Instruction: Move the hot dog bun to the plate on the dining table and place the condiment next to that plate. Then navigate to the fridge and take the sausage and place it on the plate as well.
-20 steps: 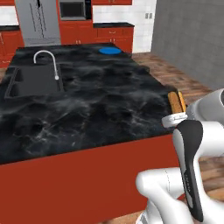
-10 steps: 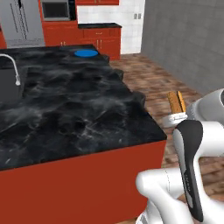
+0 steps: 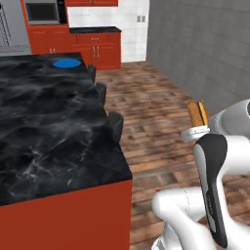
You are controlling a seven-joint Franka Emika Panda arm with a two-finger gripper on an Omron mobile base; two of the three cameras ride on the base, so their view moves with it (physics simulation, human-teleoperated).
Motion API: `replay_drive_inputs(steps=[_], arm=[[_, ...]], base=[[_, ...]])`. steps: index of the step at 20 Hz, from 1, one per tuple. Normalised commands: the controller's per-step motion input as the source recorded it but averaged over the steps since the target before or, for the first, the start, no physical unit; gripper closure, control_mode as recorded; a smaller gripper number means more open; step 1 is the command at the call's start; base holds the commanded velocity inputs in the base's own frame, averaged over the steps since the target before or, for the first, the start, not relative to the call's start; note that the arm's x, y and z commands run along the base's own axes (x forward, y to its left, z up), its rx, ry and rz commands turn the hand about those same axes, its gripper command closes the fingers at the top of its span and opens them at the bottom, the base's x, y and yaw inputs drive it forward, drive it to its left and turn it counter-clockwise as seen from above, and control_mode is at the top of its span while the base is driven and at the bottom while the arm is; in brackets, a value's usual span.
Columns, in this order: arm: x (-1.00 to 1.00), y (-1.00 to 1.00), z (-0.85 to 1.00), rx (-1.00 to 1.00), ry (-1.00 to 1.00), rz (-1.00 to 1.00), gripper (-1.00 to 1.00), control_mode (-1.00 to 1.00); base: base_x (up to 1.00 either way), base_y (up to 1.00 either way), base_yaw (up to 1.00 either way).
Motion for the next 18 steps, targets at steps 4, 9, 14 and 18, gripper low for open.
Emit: replay_drive_inputs(steps=[4,9,14,18], arm=[[0.0,0.0,0.0,0.0,0.0,0.0,1.0,1.0],[0.0,0.0,0.0,0.0,0.0,0.0,1.0,1.0],[0.0,0.0,0.0,0.0,0.0,0.0,1.0,1.0],[0.0,0.0,0.0,0.0,0.0,0.0,1.0,1.0]], base=[[0.89,-1.0,0.0],[0.95,-0.98,0.03],[0.9,-0.85,0.12],[0.96,-0.55,0.23]])
